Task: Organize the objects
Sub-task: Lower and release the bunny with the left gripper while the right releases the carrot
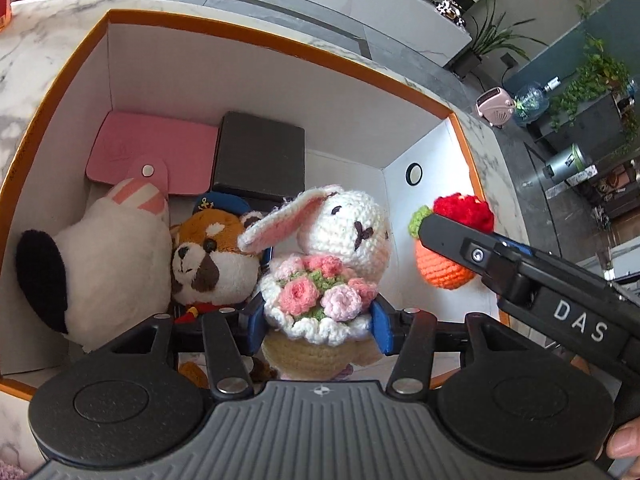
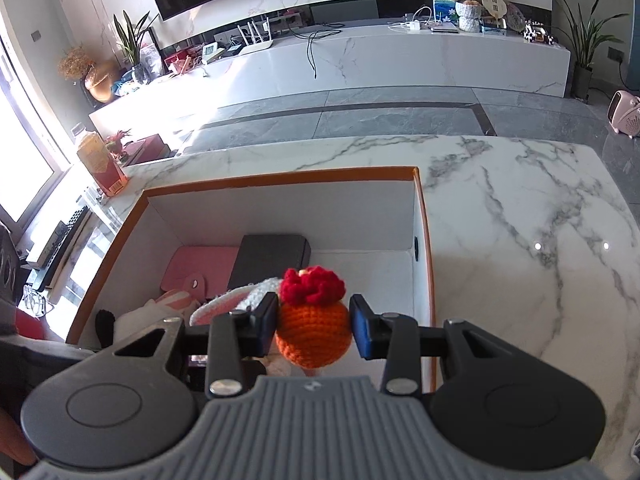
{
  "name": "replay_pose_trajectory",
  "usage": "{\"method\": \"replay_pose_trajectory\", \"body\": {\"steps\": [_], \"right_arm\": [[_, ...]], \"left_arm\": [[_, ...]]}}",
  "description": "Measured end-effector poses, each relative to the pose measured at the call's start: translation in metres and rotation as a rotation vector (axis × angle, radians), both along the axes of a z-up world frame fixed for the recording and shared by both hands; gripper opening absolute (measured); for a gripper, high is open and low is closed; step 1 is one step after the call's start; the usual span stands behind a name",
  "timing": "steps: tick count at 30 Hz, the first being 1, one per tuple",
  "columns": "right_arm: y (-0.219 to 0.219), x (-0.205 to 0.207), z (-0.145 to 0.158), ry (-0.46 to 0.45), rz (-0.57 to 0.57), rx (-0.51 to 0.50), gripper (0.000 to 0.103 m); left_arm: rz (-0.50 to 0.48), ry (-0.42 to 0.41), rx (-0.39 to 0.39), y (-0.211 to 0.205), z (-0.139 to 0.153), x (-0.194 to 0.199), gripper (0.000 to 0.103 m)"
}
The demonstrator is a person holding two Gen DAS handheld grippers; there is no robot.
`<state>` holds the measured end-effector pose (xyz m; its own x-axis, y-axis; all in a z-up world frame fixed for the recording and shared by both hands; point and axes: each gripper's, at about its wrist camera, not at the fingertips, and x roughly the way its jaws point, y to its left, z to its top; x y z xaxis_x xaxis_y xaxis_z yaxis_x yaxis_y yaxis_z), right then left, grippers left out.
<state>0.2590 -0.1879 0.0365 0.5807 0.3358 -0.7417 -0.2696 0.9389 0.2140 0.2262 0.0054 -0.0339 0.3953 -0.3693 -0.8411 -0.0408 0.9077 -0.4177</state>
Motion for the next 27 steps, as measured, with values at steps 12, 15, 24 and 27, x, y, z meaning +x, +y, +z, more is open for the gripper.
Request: {"method": "replay_pose_trajectory", "body": {"steps": [12,15,24,27], "right_arm": [[0.008,0.007,-0.014,0.04,0.017,-0.004,0.04],[0.008,0.007,-0.016,0.043,0.016,-0.007,0.041],[0.007,0.008,-0.012,0.031,0.016,-0.018,0.041],[0.008,0.01,-0.011,0.029,0.017,-0.02,0.041]], "left_arm": [[-0.033,0.057,0.109,-0.006,-0.01,-0.005,0.063],[-0.047,0.049,0.113,-0.006,-0.008,-0.008,0.065],[-0.059,0.023,0.076,-0.005,0.006,-0.01,0.07],[-0.068,0.006,0.069,-0.003,0.013,-0.011,0.071]]}}
